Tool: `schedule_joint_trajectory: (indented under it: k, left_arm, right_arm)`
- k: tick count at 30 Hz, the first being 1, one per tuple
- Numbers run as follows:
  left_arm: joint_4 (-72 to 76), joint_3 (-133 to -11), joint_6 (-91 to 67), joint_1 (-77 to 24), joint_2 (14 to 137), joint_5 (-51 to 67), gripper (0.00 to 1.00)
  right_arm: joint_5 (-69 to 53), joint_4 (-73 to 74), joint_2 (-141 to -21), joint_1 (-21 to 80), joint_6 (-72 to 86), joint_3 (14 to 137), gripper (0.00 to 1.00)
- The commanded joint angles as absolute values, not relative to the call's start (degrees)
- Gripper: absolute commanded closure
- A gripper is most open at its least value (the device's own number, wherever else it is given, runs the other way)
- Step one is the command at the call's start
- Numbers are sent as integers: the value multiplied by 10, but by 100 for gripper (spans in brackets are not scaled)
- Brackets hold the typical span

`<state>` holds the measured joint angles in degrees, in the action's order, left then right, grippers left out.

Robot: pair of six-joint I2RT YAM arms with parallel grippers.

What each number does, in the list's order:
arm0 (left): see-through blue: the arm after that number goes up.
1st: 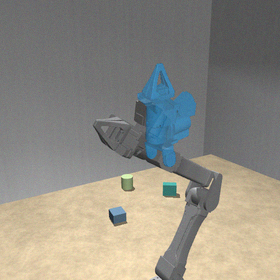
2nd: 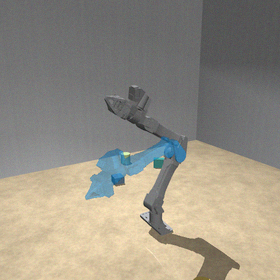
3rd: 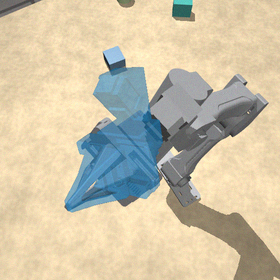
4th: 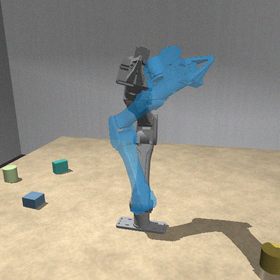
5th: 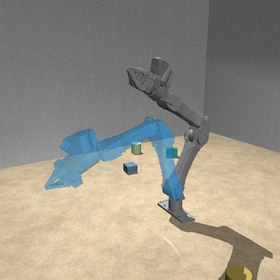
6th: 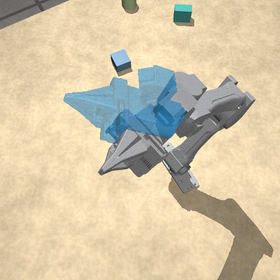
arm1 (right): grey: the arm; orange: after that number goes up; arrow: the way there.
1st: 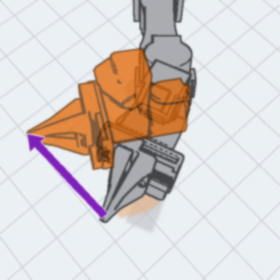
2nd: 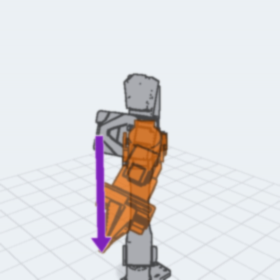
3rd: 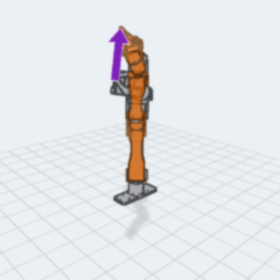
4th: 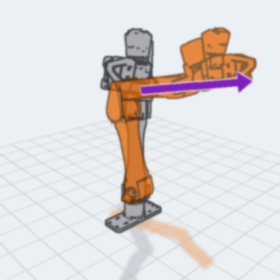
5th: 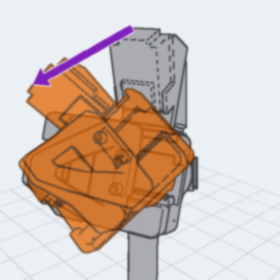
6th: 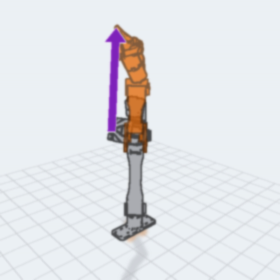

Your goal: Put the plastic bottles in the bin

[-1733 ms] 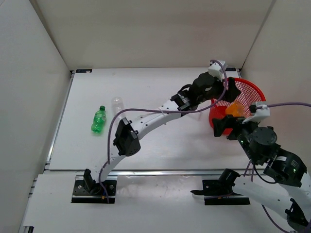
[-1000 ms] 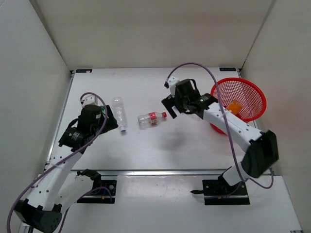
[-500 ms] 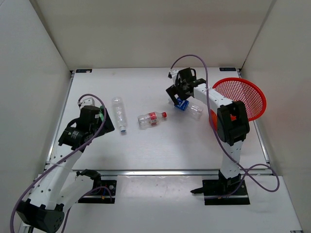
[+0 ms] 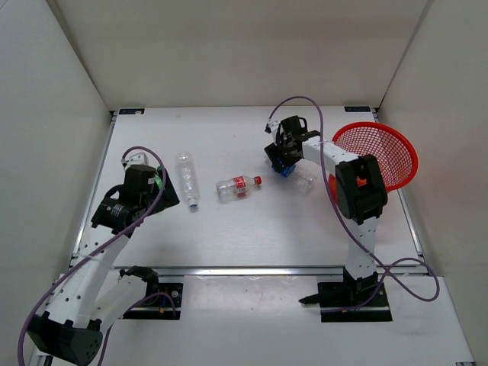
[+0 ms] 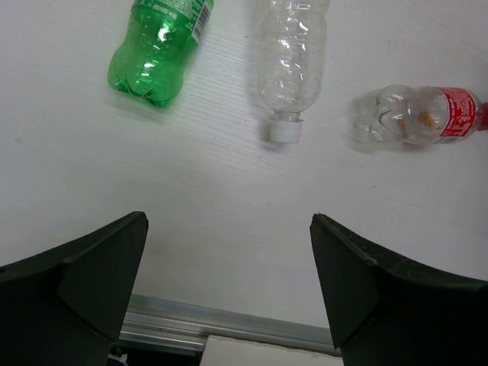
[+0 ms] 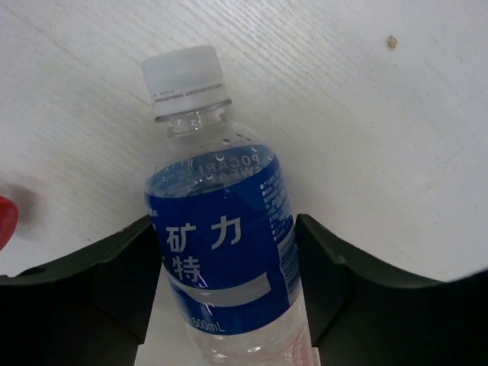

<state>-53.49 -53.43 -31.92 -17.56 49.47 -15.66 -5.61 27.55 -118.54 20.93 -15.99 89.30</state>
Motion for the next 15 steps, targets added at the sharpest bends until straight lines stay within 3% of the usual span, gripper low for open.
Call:
schedule_joint_trajectory:
  k: [1, 3, 6, 15]
  left_arm:
    - [-531, -554, -317, -173, 480, -159, 1]
    - [-533, -551, -319, -172, 475, -157, 1]
    - [-537, -550, -315, -170, 469, -156, 2]
    - [-519, -548, -305, -172, 486, -124, 2]
  right_arm:
    - [-38, 239, -1167, 209, -153, 892, 43]
    - [-26, 243, -1143, 207, -154, 897, 57]
    - [-29, 270, -1115, 204, -148, 939, 65]
    - [50, 286, -902, 228, -113, 1016, 66]
